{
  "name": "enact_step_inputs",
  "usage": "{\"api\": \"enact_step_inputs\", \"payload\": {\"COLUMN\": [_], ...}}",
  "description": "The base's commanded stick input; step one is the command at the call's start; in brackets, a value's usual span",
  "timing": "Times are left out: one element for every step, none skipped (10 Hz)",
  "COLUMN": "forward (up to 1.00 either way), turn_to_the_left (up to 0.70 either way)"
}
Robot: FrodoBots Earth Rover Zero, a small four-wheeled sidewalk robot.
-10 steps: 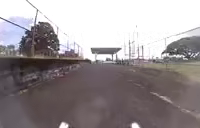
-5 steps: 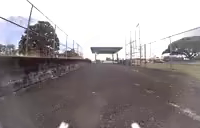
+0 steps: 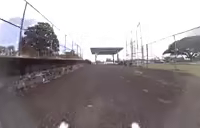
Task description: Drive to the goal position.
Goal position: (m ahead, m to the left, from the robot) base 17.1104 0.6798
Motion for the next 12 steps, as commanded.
{"api": "enact_step_inputs", "payload": {"forward": [1.0,1.0,1.0,1.0,1.0,1.0,1.0,1.0,1.0,1.0,1.0,1.0], "turn_to_the_left": [0.0,0.0,0.0,0.0,0.0,0.0,0.0,0.0,0.0,0.0,0.0,0.0]}}
